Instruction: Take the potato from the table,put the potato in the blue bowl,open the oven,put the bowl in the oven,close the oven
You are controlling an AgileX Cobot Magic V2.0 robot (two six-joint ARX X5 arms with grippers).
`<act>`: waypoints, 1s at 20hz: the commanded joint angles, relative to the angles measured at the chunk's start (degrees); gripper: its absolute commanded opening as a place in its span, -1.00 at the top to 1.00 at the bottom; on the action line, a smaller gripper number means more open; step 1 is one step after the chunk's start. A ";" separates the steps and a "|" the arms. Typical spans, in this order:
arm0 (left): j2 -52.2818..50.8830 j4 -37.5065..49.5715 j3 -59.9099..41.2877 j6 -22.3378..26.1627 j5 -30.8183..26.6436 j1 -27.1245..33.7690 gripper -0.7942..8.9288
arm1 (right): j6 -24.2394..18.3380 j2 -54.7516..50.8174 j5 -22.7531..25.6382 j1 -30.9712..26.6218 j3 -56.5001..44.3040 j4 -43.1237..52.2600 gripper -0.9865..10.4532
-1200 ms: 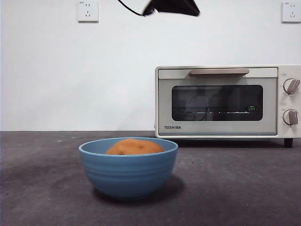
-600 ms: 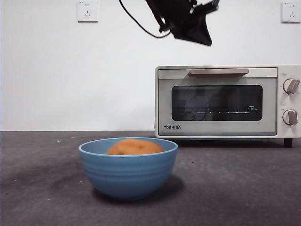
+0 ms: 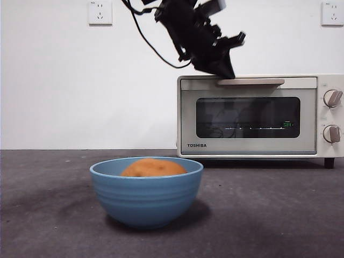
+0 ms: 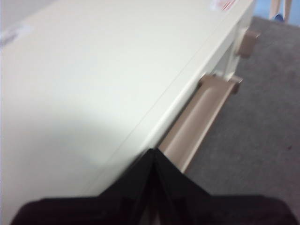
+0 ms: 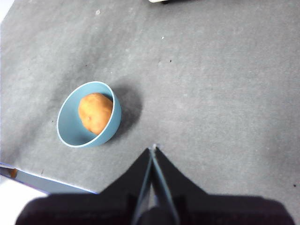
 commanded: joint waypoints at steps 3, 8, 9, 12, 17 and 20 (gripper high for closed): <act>1.46 -1.40 -0.13 -0.09 -0.09 0.50 0.85 | -0.17 -0.15 -0.20 -0.02 -0.50 -0.09 0.84; 1.46 -5.46 -0.13 -0.31 1.73 0.28 0.85 | 1.49 -0.15 -1.33 -0.04 -0.31 -0.04 0.84; 1.46 -6.29 -0.13 -0.26 2.21 0.07 0.85 | 3.19 -0.17 -2.40 -0.04 0.00 0.02 0.84; 1.46 -8.44 -0.13 -0.35 2.19 -0.72 0.85 | 5.60 -0.17 -3.17 -0.02 2.78 -0.17 0.83; 1.46 -11.72 -0.13 -0.90 0.55 -2.43 0.85 | 4.96 -0.15 5.86 -0.04 14.67 -10.25 0.83; 1.46 -12.26 -0.13 -2.43 -0.07 -3.89 0.85 | 4.90 -0.15 16.70 -0.04 22.62 -22.71 0.83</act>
